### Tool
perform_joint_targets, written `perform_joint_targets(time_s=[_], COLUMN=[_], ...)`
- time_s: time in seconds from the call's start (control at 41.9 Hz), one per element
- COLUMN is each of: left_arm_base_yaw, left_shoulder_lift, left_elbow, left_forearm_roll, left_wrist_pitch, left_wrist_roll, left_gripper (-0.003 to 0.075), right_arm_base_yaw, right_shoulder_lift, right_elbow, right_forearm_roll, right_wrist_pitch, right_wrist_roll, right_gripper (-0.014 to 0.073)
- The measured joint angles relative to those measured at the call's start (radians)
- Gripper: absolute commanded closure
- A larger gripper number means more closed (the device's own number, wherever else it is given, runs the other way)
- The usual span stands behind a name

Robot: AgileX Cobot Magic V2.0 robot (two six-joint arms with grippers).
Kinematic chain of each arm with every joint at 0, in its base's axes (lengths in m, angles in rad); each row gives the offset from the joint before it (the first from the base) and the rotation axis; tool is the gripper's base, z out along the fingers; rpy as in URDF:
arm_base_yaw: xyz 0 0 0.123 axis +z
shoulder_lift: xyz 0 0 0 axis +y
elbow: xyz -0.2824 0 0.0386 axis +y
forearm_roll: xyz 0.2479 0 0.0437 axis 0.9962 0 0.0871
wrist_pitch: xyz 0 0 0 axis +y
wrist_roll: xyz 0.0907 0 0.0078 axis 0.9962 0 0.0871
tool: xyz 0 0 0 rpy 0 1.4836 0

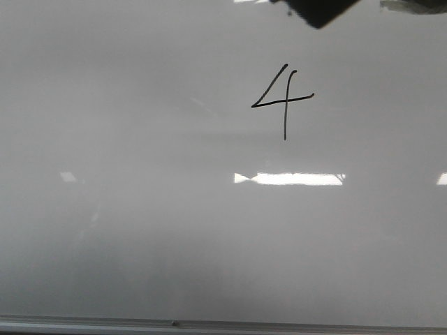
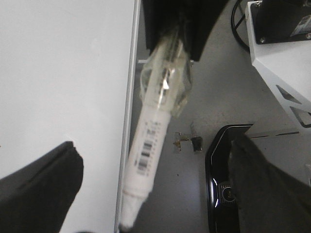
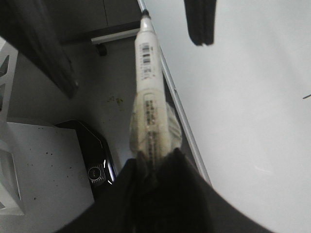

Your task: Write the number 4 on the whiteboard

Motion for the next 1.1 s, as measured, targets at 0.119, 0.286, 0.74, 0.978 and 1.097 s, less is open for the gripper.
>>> perform_joint_targets(time_s=[0.119,0.286,0.74,0.978,1.097], left_arm_base_yaw=[-0.019,-0.029,-0.029,-0.029,-0.029], left_shoulder_lift=[0.044,0.058,0.058,0.058,0.058], left_elbow=[-0.037,-0.049,-0.052,-0.052,-0.052], left_forearm_roll=[-0.001,-0.005,-0.005,-0.003,-0.005], left_wrist_pitch=[0.0,0.009,0.022,0.035,0.031], left_wrist_roll=[0.0,0.0,0.0,0.021,0.017], left_gripper=[0.0141,0.0268,0.0591,0.0661,0.066], right_arm_base_yaw=[0.0,0.0,0.002,0.002,0.002], right_shoulder_lift=[0.0,0.0,0.0,0.0,0.0], right_elbow=[0.0,0.0,0.0,-0.001,-0.001], right_forearm_roll=[0.0,0.0,0.0,0.0,0.0], right_wrist_pitch=[0.0,0.0,0.01,0.014,0.009], right_wrist_roll=[0.0,0.0,-0.002,-0.01,-0.008], right_gripper=[0.0643,0.0643,0.0578,0.0264,0.0133])
